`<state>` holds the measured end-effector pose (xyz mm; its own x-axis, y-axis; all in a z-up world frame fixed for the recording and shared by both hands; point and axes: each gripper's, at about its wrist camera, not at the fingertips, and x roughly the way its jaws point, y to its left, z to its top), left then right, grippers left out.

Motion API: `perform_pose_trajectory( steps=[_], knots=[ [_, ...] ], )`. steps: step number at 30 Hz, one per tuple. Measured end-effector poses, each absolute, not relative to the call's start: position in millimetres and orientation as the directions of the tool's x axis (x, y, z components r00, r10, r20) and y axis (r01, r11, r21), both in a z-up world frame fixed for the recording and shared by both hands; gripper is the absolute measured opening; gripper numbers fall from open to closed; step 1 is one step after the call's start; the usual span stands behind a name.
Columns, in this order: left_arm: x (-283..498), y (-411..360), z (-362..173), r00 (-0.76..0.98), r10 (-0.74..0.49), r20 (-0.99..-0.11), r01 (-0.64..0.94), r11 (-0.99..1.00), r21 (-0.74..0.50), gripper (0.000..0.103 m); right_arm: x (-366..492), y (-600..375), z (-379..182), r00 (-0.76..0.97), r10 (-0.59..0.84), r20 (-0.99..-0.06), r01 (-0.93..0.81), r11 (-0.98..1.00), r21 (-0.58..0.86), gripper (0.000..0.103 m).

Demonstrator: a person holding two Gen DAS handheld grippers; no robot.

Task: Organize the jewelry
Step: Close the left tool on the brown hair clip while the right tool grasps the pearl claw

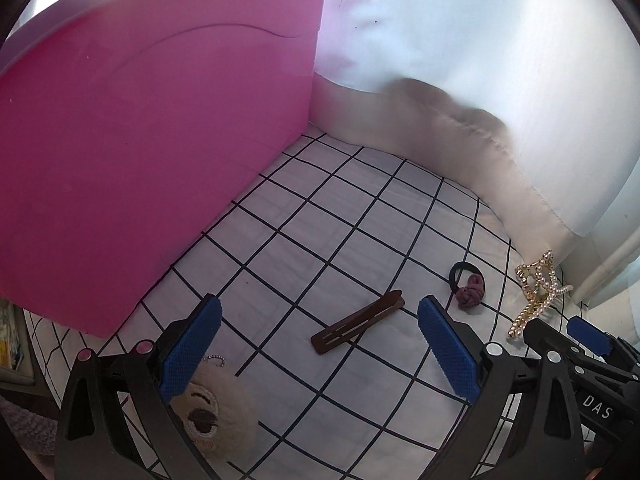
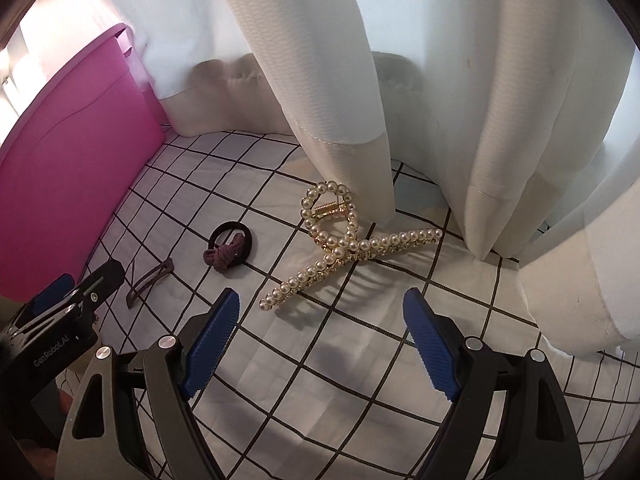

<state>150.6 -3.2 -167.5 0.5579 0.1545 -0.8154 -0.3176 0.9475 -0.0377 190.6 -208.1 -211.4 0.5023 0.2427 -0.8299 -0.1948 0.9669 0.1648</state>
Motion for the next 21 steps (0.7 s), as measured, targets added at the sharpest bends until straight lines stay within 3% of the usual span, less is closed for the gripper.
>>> perform_pose_trajectory(
  steps=[21],
  knots=[
    [180, -5, -206, 0.497, 0.077, -0.864, -0.271, 0.96, -0.07, 0.097, 212, -201, -234, 0.537, 0.129, -0.833, -0.12, 0.99, 0.076, 0.08]
  ],
)
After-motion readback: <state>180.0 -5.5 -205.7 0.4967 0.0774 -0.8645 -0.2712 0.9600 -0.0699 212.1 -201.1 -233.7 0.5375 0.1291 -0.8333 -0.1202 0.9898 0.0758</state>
